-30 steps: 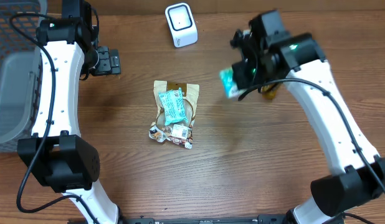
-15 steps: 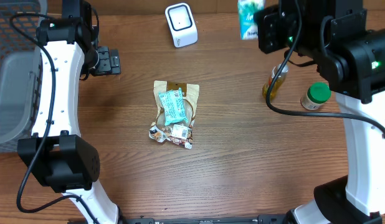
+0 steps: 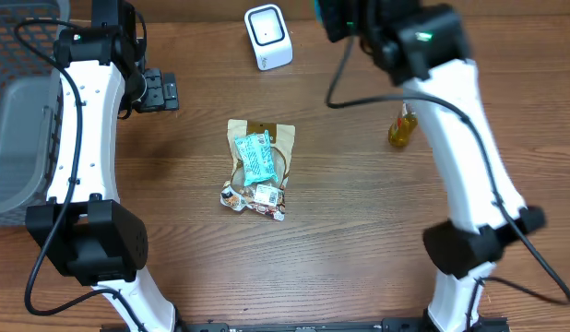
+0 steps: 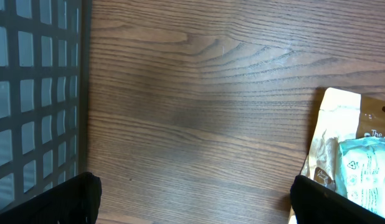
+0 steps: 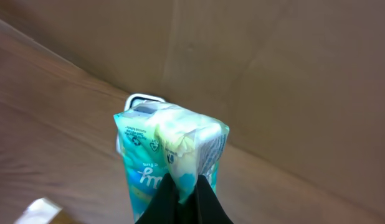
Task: Scan the item barcode
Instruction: 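Carry the box up toward the white scanner, then hold the box's barcode under the white scanner with the right gripper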
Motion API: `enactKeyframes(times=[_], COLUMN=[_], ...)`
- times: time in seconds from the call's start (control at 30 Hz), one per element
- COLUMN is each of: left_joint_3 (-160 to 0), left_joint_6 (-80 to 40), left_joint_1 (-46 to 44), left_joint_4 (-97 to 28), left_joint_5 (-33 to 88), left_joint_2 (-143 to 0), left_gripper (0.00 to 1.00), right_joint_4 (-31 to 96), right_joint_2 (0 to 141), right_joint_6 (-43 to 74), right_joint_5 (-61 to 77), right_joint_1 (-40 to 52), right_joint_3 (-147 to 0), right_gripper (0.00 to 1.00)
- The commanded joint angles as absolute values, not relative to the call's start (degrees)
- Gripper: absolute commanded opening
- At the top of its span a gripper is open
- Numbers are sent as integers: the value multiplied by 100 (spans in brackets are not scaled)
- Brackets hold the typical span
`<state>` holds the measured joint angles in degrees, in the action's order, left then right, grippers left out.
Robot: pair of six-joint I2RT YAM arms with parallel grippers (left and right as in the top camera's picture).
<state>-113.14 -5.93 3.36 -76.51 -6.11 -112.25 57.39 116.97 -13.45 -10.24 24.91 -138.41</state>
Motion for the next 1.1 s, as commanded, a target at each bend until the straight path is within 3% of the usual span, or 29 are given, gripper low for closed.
enactKeyframes(times=[0.0, 0.3, 1.07], left_joint_3=[-11406, -11406, -11406], left_joint_6=[-530, -530, -532], left_joint_1=[294, 294, 294], left_joint_4=[-7642, -7642, -7642], left_joint_5=[-637, -637, -637], left_joint_2=[-11209, -11209, -11209], left_gripper=[99, 99, 100], right_joint_4=[5400, 4202, 1712], right_joint_2=[12145, 13190, 14798], right_joint_6=[-2123, -3767, -3780], right_joint_5=[-1452, -1457, -1459], right_joint_1=[2609, 2840, 2838], right_joint_3=[-13882, -13880, -13872], right_gripper=[4, 4, 4])
